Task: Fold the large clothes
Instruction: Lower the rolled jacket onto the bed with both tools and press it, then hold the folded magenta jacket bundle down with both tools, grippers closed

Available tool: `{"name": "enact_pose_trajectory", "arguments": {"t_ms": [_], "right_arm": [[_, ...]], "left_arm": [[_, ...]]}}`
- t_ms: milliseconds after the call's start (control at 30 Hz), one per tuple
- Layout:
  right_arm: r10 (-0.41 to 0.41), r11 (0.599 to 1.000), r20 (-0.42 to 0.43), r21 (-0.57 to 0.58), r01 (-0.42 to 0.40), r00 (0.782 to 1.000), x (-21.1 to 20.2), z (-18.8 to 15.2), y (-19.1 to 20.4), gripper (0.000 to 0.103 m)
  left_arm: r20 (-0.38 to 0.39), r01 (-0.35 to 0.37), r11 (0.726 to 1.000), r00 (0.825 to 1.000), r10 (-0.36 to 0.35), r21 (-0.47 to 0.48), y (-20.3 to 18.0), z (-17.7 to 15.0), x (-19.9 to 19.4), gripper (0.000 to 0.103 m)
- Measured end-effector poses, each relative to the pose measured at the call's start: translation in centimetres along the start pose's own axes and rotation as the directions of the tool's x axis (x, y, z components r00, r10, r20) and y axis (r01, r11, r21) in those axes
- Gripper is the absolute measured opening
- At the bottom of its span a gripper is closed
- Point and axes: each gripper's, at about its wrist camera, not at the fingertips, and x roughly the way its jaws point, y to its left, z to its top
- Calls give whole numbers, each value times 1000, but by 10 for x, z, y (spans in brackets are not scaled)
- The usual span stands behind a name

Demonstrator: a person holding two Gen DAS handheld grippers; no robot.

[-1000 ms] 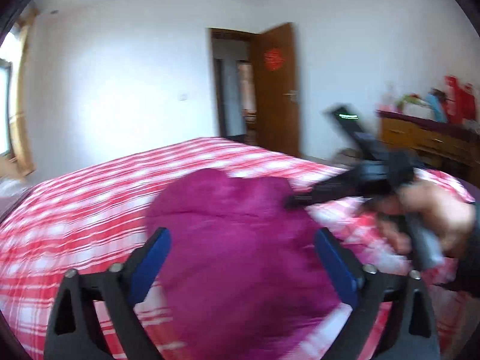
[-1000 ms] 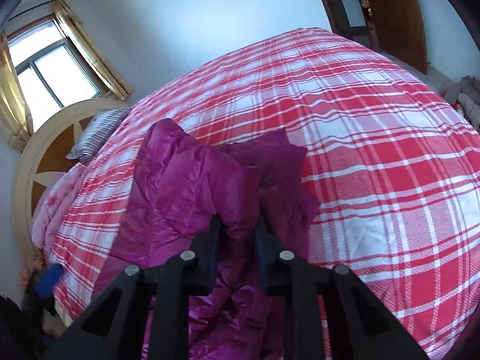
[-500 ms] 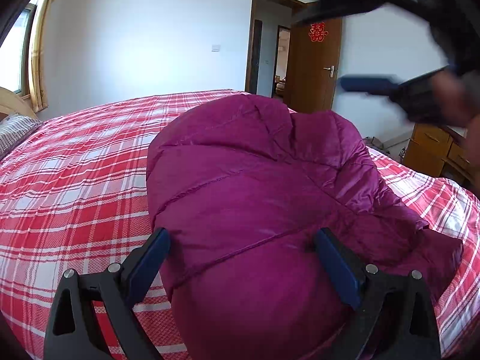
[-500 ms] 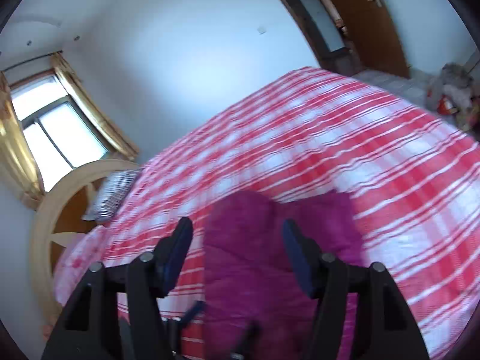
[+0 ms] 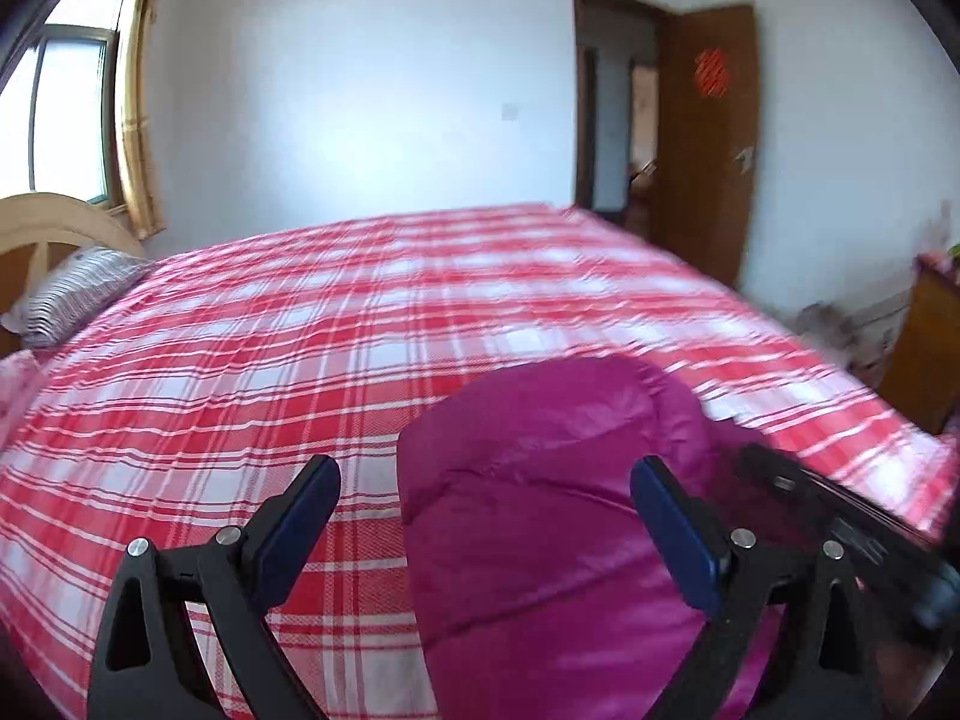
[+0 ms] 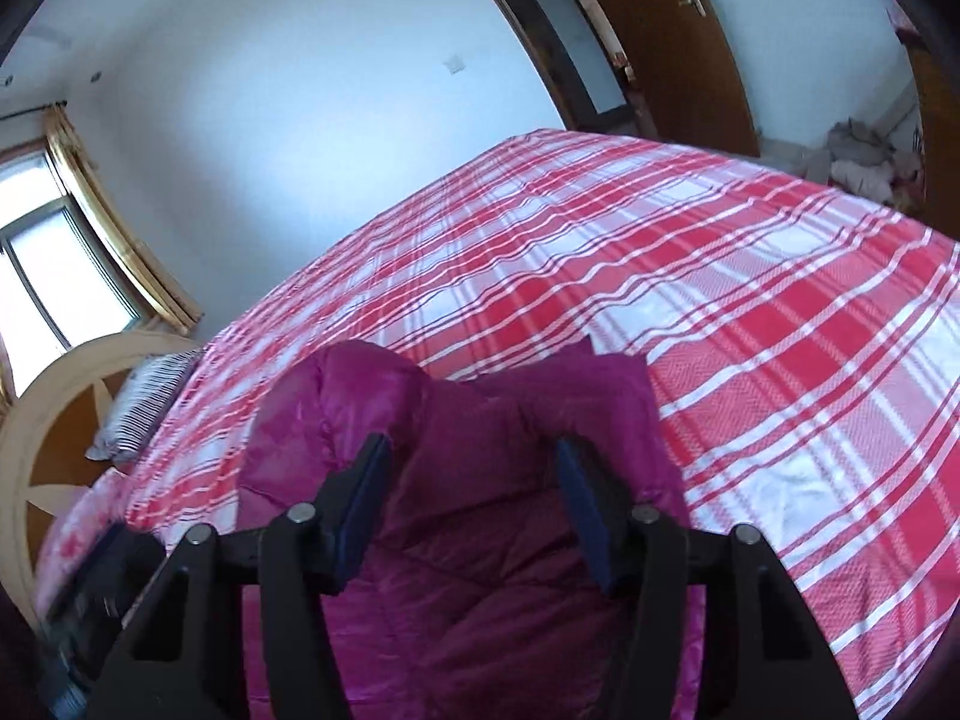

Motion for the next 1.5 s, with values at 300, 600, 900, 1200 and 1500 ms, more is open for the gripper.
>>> {"name": "enact_pose_trajectory", "arguments": {"t_ms": [300, 600, 900, 1200, 1500], "right_arm": [[-59, 997, -23, -60, 57, 998, 14, -9, -19, 60], [-104, 993, -47, -68, 100, 993, 31, -19, -23, 61], [-115, 992, -67, -61, 111, 991, 37, -21, -26, 62], [-124, 991, -75, -66, 120, 989, 40, -22, -26, 63], [-136, 989, -80, -77, 130, 987, 42, -23, -24, 65]], "left_arm": [[-221, -7, 999, 975, -5, -54, 0, -30, 77, 101], [-247, -5, 998, 969, -11, -65, -2, -37, 87, 102], [-273, 31, 993, 960, -62, -116, 4, -44, 95, 102], [-279, 26, 993, 959, -56, -111, 2, -44, 97, 102], [-280, 29, 993, 958, -60, -114, 3, -46, 98, 102]]}}
